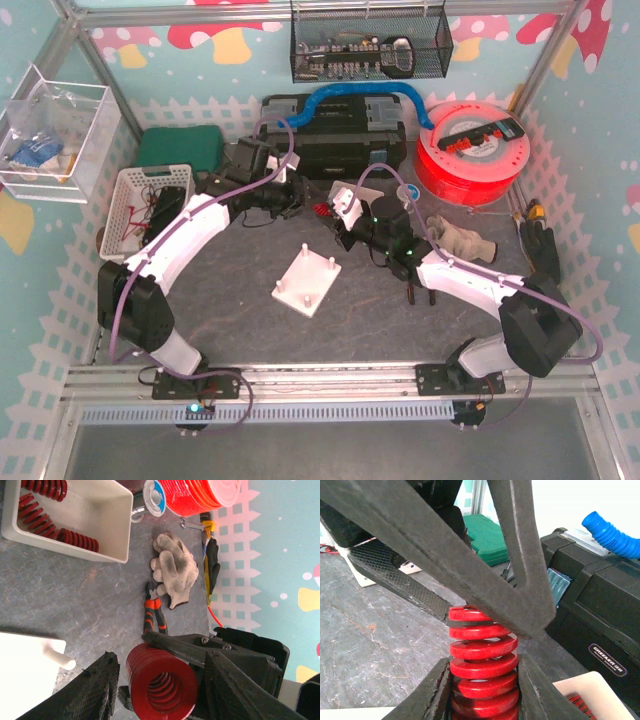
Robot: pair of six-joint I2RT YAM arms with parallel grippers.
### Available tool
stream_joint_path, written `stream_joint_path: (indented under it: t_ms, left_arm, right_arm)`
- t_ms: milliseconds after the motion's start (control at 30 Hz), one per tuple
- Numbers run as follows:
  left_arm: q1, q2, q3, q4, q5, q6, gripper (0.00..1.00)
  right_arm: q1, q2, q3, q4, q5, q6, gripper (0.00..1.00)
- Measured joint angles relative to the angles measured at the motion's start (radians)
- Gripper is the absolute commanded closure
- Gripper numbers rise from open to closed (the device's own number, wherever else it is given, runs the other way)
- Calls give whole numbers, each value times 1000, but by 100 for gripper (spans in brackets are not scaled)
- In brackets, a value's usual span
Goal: Install the large spring
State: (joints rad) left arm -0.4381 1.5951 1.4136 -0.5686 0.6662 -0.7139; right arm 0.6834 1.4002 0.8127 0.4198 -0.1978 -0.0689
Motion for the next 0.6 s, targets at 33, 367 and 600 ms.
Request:
stream_joint_path:
  t_ms: [33,367,600]
  left_arm:
    - [0,0,0,-3,5,1,51]
    - [0,3,0,-18,23,11,64]
    - [4,4,0,-31,16,18,87]
  right_arm:
    - [0,2,0,0,0,-2,100]
    - [0,11,1,0,0,-5,100]
    - [0,22,4,0,-5,-11,90]
